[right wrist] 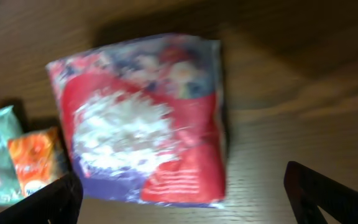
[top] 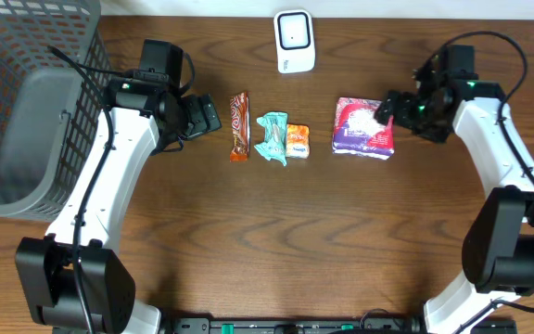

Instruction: Scan the item barcode

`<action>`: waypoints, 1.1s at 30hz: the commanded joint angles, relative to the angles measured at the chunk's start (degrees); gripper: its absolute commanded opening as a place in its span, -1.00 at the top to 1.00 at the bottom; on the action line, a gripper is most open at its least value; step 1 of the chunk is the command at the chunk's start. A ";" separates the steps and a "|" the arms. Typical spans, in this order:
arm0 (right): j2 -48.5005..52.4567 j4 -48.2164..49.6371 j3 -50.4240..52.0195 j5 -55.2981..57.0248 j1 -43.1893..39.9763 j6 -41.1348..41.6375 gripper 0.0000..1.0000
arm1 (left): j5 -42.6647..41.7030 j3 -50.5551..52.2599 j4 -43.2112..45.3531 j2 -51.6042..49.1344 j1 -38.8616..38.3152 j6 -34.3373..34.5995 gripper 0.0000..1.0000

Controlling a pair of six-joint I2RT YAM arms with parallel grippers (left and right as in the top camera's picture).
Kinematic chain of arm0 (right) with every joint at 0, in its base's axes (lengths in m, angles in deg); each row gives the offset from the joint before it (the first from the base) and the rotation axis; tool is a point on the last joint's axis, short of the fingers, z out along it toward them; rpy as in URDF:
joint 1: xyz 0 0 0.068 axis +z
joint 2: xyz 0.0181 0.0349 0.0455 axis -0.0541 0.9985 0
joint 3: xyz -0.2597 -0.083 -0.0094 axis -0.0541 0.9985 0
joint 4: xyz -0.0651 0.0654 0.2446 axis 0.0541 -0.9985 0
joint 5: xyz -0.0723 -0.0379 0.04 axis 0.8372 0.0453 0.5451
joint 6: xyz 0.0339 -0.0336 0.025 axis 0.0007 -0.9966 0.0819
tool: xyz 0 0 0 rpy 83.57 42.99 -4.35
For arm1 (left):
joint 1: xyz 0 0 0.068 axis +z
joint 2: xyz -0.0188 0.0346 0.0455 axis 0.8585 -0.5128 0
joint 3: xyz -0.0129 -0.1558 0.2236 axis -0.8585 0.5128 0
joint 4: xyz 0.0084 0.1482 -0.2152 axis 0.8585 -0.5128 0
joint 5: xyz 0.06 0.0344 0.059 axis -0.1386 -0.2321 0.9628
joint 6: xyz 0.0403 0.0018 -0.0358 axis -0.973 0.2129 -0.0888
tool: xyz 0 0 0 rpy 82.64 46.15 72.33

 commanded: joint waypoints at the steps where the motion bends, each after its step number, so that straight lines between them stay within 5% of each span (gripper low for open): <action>1: -1.09 -0.09 -1.11 1.27 -1.44 2.34 -0.99 | 0.72 -0.50 -0.13 -0.02 0.04 0.09 -0.96; 33: -1.09 2.01 -2.27 2.58 -2.38 -0.28 -0.99 | 0.72 -0.50 -0.13 -0.02 0.04 0.09 -0.95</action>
